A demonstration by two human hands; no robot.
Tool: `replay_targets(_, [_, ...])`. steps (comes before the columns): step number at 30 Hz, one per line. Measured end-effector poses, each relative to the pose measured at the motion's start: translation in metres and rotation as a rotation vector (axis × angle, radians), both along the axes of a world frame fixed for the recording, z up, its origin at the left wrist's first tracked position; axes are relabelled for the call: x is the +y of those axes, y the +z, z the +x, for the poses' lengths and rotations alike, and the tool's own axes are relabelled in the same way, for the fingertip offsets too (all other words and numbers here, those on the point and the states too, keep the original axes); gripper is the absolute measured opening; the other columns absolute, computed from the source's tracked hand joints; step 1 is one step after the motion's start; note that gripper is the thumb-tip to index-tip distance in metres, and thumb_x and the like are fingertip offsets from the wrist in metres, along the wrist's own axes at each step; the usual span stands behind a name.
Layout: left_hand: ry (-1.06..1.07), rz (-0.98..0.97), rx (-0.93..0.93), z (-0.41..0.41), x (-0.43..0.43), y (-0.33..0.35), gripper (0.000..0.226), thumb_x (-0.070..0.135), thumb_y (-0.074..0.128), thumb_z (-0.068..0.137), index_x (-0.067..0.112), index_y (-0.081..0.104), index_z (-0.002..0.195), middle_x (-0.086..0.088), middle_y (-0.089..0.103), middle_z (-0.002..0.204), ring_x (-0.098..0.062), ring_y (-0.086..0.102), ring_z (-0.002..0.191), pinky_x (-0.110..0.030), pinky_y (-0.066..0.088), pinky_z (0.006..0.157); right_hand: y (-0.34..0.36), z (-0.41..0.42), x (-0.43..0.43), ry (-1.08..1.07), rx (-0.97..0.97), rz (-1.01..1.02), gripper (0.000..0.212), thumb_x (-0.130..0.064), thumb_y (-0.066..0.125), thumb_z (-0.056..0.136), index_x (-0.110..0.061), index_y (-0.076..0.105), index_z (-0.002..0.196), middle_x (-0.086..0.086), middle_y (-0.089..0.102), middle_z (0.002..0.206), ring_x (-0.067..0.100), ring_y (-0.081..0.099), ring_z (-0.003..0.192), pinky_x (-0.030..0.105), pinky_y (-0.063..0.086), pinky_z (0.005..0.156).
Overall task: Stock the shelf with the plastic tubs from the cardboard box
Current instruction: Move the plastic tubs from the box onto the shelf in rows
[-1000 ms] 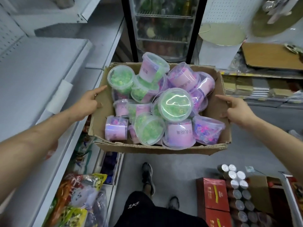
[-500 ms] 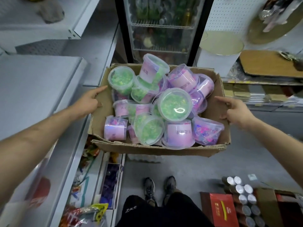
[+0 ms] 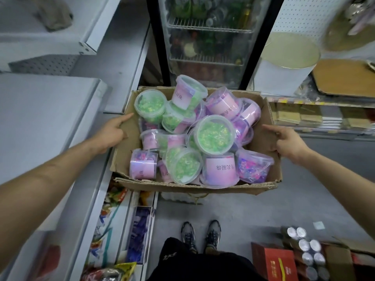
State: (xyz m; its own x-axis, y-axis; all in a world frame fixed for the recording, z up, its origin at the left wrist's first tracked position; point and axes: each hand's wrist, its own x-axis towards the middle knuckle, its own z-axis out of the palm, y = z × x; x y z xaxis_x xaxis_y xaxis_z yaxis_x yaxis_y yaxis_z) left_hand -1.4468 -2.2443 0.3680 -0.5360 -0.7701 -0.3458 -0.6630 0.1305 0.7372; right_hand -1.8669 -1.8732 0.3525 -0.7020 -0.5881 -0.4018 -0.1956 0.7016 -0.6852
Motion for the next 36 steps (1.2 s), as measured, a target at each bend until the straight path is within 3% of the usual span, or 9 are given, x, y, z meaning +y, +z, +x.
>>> replay_targets(3, [0.008, 0.028, 0.003, 0.006, -0.002, -0.010, 0.088, -0.017, 0.057, 0.087, 0.046, 0.048, 0.148, -0.002, 0.058, 0.145, -0.023, 0.067, 0.112, -0.034, 0.061, 0.078, -0.013, -0.004, -0.008, 0.012, -0.005, 0.031, 0.090, 0.019, 0.061, 0.076, -0.042, 0.061, 0.143, 0.001, 0.078, 0.109, 0.038, 0.076, 0.091, 0.061, 0.063, 0.067])
replay_targets(6, [0.022, 0.023, -0.027, 0.010, 0.001, -0.023, 0.091, -0.015, 0.058, 0.085, 0.057, 0.050, 0.139, 0.002, 0.059, 0.144, -0.027, 0.071, 0.101, -0.055, 0.061, 0.085, -0.024, 0.000, -0.006, 0.009, 0.012, 0.083, 0.089, 0.013, 0.064, 0.075, -0.048, 0.062, 0.140, -0.001, 0.078, 0.108, 0.030, 0.076, 0.086, 0.052, 0.066, 0.066])
replay_targets(9, [0.029, 0.003, -0.059, 0.010, 0.006, -0.035, 0.091, -0.012, 0.058, 0.085, 0.067, 0.049, 0.128, 0.002, 0.064, 0.138, -0.021, 0.071, 0.099, -0.054, 0.062, 0.085, -0.032, 0.002, 0.000, 0.026, 0.060, 0.119, 0.093, 0.008, 0.068, 0.072, -0.061, 0.058, 0.134, -0.005, 0.078, 0.108, 0.024, 0.076, 0.085, 0.049, 0.066, 0.072])
replay_targets(13, [0.008, -0.042, -0.072, 0.006, -0.001, -0.032, 0.094, -0.010, 0.060, 0.085, 0.075, 0.046, 0.123, 0.002, 0.056, 0.149, -0.035, 0.070, 0.106, -0.060, 0.060, 0.086, -0.027, -0.003, -0.006, 0.012, 0.061, 0.128, 0.093, 0.006, 0.069, 0.071, -0.062, 0.058, 0.134, -0.001, 0.079, 0.103, 0.027, 0.077, 0.085, 0.052, 0.065, 0.078])
replay_targets(18, [-0.013, -0.100, -0.082, 0.001, -0.012, -0.027, 0.094, -0.009, 0.060, 0.084, 0.073, 0.046, 0.127, 0.002, 0.050, 0.155, -0.024, 0.069, 0.105, -0.054, 0.061, 0.089, -0.025, -0.004, -0.010, 0.025, 0.098, 0.126, 0.092, 0.002, 0.068, 0.070, -0.073, 0.056, 0.123, -0.004, 0.079, 0.102, 0.025, 0.076, 0.084, 0.049, 0.065, 0.079])
replay_targets(23, [-0.014, -0.072, -0.133, -0.004, -0.002, -0.035, 0.090, -0.010, 0.057, 0.086, 0.051, 0.042, 0.151, -0.001, 0.044, 0.160, -0.014, 0.062, 0.103, -0.045, 0.057, 0.094, -0.017, 0.006, -0.017, 0.068, 0.158, 0.171, 0.087, 0.005, 0.067, 0.077, -0.049, 0.057, 0.145, 0.000, 0.073, 0.115, 0.023, 0.070, 0.092, 0.041, 0.063, 0.081])
replay_targets(28, [-0.072, -0.049, -0.177, -0.004, -0.003, -0.032, 0.088, -0.004, 0.061, 0.093, 0.051, 0.031, 0.156, -0.002, 0.034, 0.166, -0.022, 0.045, 0.140, -0.028, 0.047, 0.096, -0.015, 0.008, -0.022, 0.126, 0.165, 0.213, 0.085, 0.001, 0.069, 0.081, -0.050, 0.051, 0.148, 0.000, 0.072, 0.122, 0.024, 0.071, 0.098, 0.046, 0.064, 0.081])
replay_targets(33, [-0.077, -0.031, -0.164, -0.005, 0.003, -0.029, 0.082, 0.003, 0.060, 0.096, 0.047, 0.029, 0.159, -0.003, 0.039, 0.162, -0.013, 0.050, 0.120, -0.024, 0.051, 0.079, -0.014, 0.008, -0.019, 0.157, 0.170, 0.226, 0.081, -0.008, 0.071, 0.085, -0.052, 0.046, 0.149, 0.000, 0.071, 0.126, 0.025, 0.071, 0.100, 0.047, 0.064, 0.083])
replay_targets(36, [-0.056, -0.027, -0.130, 0.003, 0.005, -0.027, 0.082, 0.004, 0.062, 0.094, 0.048, 0.032, 0.157, -0.002, 0.043, 0.160, -0.018, 0.054, 0.129, -0.035, 0.054, 0.099, -0.014, 0.010, -0.015, 0.161, 0.147, 0.184, 0.078, -0.018, 0.077, 0.086, -0.053, 0.045, 0.148, 0.000, 0.068, 0.133, 0.025, 0.068, 0.110, 0.049, 0.061, 0.090])
